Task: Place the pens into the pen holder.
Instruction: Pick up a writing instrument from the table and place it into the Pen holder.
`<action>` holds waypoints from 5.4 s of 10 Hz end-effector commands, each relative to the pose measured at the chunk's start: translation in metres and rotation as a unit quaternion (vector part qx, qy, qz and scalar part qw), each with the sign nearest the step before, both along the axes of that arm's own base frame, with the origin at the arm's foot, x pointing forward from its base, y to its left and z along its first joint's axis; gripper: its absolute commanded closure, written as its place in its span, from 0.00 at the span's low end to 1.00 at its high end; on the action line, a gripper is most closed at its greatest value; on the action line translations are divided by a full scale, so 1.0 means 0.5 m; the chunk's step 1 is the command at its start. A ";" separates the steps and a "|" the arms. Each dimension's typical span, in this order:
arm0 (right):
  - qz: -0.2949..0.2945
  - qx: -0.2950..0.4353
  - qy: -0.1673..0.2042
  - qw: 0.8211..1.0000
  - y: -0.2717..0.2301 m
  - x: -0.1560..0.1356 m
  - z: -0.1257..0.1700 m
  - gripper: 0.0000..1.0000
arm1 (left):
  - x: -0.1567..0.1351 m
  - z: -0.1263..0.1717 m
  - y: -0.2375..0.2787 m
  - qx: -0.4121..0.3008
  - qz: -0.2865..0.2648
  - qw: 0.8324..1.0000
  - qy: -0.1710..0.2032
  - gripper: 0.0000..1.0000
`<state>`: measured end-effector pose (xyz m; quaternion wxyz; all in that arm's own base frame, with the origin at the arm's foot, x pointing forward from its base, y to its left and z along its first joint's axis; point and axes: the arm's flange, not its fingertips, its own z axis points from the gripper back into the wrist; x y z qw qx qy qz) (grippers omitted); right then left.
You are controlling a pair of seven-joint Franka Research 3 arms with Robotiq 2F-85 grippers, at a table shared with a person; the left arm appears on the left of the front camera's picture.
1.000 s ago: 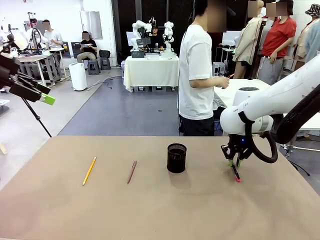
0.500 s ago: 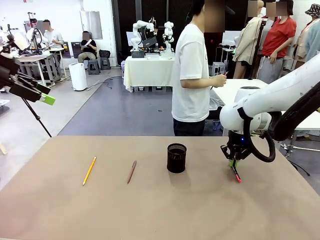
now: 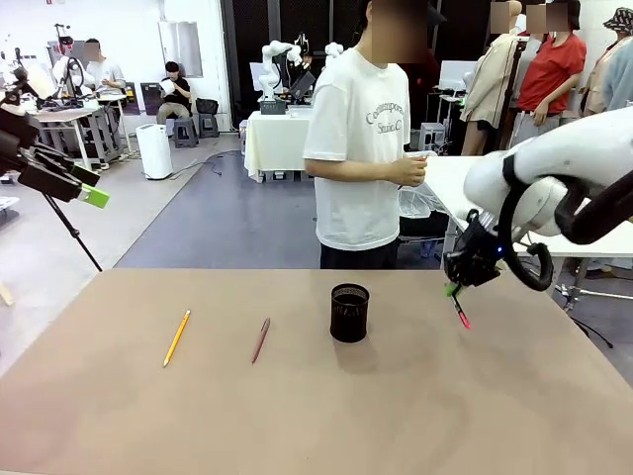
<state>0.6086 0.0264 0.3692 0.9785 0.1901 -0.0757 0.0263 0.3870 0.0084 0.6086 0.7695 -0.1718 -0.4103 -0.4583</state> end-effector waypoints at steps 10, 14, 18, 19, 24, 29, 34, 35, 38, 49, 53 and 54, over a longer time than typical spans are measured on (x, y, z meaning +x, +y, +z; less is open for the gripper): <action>0.167 0.175 -0.176 0.954 -0.073 -0.085 0.108 1.00 | 0.002 0.000 0.000 -0.003 -0.006 1.000 -0.006 0.00; 0.167 0.175 -0.176 0.954 -0.073 -0.085 0.108 1.00 | 0.002 0.000 0.000 -0.003 -0.006 1.000 -0.006 0.00; 0.175 0.182 -0.179 0.951 -0.077 -0.091 0.102 1.00 | 0.002 0.000 0.000 -0.003 -0.006 1.000 -0.006 0.00; 0.215 0.191 -0.216 0.933 -0.079 -0.090 0.112 1.00 | 0.002 0.000 0.000 -0.003 -0.006 1.000 -0.006 0.00; 0.287 0.246 -0.357 0.854 -0.121 -0.147 0.196 1.00 | 0.002 0.000 0.000 -0.003 -0.006 1.000 -0.006 0.00; 0.277 0.249 -0.455 0.808 -0.241 -0.271 0.258 1.00 | 0.002 0.000 0.000 -0.003 -0.006 1.000 -0.006 0.00; 0.267 0.237 -0.451 0.818 -0.276 -0.291 0.280 1.00 | 0.002 0.000 0.000 -0.003 -0.006 1.000 -0.006 0.00; 0.267 0.237 -0.451 0.818 -0.276 -0.291 0.280 1.00 | 0.002 0.000 0.000 -0.003 -0.006 1.000 -0.006 0.00; 0.267 0.237 -0.451 0.818 -0.276 -0.291 0.280 1.00 | 0.002 0.000 0.000 -0.003 -0.006 1.000 -0.006 0.00; 0.267 0.237 -0.451 0.818 -0.276 -0.291 0.280 1.00 | 0.002 0.000 0.000 -0.003 -0.006 1.000 -0.006 0.00; 0.267 0.237 -0.451 0.818 -0.276 -0.291 0.280 1.00 | 0.002 0.000 0.000 -0.003 -0.006 1.000 -0.006 0.00; 0.267 0.237 -0.451 0.818 -0.276 -0.291 0.280 1.00 | 0.002 0.000 0.000 -0.003 -0.006 1.000 -0.006 0.00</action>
